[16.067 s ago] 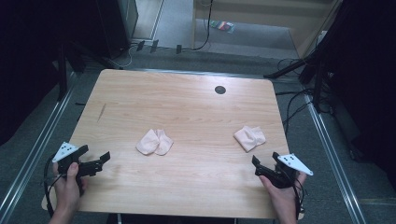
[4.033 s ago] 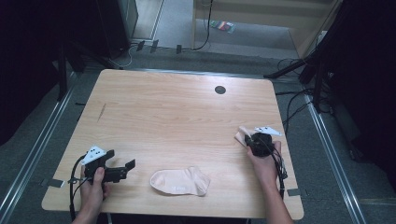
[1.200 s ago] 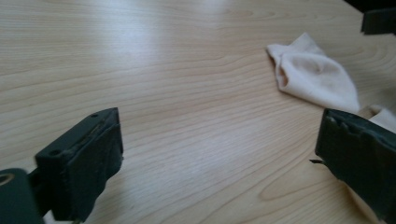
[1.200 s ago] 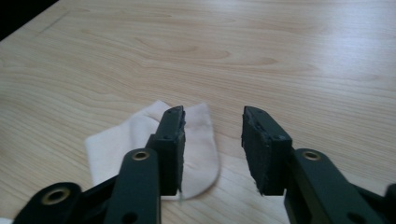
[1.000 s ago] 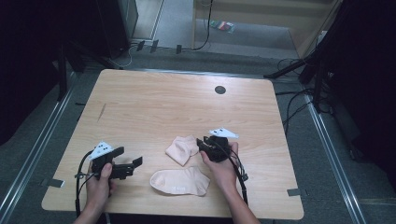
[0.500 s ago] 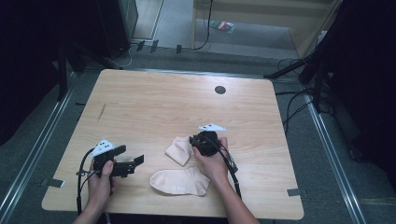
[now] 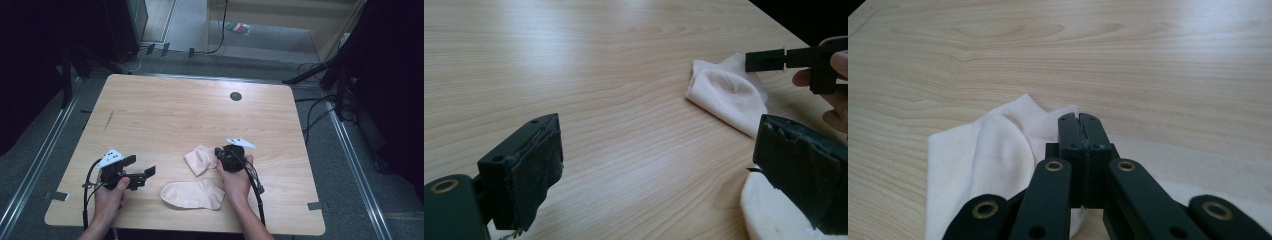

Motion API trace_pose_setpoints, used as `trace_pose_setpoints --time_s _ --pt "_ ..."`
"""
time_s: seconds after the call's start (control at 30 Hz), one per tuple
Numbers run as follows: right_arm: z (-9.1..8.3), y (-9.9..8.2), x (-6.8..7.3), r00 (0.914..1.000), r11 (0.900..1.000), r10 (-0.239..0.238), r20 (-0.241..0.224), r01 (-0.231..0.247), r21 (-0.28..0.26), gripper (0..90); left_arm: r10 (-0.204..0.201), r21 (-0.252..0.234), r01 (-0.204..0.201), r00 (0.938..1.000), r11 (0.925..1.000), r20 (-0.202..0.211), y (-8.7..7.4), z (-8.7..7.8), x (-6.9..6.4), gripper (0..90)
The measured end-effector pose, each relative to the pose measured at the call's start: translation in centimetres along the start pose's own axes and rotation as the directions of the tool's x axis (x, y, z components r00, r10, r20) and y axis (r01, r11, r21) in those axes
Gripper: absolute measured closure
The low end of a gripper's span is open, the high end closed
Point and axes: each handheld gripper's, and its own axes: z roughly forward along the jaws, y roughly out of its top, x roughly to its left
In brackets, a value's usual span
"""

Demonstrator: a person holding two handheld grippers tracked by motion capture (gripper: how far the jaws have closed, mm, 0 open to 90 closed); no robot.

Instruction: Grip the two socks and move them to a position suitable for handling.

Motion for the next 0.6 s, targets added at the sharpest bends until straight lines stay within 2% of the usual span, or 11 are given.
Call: trace_pose_setpoints --time_s 0.13,0.27,0.37,0.53,0.6 --pt "-0.8 -1.0 0.0 0.9995 0.9998 0.014 0.027 -0.014 0.013 90.0 0.014 0.022 -0.014 0.9999 0.9997 0.008 0.5 0.7 -1.1 6.3" --pt "-1.5 -1.7 0.3 0.9990 0.9998 -0.021 0.040 0.020 0.003 90.0 0.021 0.058 -0.023 0.9994 0.9981 0.027 0.9 1.8 -2.4 7.9" --pt "-1.8 -2.0 0.5 0.9987 0.9995 -0.030 0.042 0.031 -0.007 90.0 0.017 0.075 -0.021 0.9986 0.9970 0.050 1.4 2.9 -3.5 14.0" --pt "-1.6 -2.2 0.9 0.9987 0.9995 -0.025 0.044 0.026 -0.020 90.0 0.018 0.128 -0.027 0.9969 0.9914 0.076 2.2 4.7 -4.7 16.9" --pt "-1.4 -2.4 1.2 0.9986 0.9994 -0.029 0.044 0.030 -0.017 90.0 0.024 0.152 -0.040 0.9942 0.9876 0.105 2.3 5.2 -5.1 21.2"
